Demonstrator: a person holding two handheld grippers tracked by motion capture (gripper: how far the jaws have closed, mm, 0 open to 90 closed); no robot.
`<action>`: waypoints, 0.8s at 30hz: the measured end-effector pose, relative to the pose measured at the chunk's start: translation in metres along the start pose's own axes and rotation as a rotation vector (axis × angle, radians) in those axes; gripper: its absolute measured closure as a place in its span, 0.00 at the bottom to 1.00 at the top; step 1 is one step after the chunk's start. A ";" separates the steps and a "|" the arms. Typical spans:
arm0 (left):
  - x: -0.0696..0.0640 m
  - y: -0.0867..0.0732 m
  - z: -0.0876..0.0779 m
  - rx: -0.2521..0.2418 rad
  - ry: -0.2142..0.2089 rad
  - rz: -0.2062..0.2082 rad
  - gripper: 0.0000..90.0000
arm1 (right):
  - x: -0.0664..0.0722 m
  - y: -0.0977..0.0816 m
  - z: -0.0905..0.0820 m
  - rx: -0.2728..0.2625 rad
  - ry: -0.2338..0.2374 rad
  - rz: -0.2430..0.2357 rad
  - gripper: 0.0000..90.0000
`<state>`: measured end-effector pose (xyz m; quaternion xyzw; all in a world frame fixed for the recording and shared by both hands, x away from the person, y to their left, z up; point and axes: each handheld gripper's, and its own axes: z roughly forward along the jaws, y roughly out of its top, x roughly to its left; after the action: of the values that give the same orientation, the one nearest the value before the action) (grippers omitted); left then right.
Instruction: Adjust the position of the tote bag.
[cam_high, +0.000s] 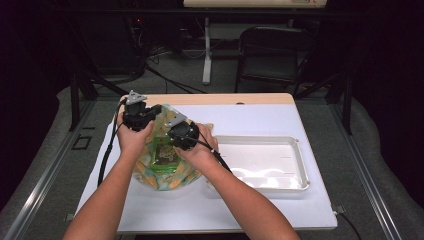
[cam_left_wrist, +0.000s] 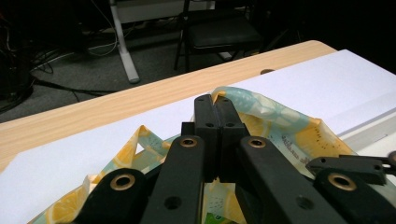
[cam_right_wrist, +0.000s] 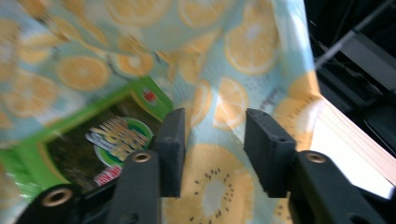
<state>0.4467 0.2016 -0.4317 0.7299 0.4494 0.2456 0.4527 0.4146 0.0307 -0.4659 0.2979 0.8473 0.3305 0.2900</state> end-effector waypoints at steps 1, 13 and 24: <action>0.000 0.000 0.000 -0.001 0.000 -0.001 1.00 | -0.002 -0.001 0.002 0.020 -0.009 -0.007 0.72; 0.004 -0.008 0.008 0.063 0.051 0.038 0.99 | -0.022 -0.007 0.008 0.090 -0.076 0.028 1.00; 0.003 -0.018 0.027 0.158 0.092 0.094 0.96 | -0.033 -0.015 0.026 0.151 -0.138 0.091 1.00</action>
<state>0.4614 0.1961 -0.4602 0.7715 0.4530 0.2635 0.3606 0.4491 0.0090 -0.4833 0.3792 0.8334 0.2574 0.3089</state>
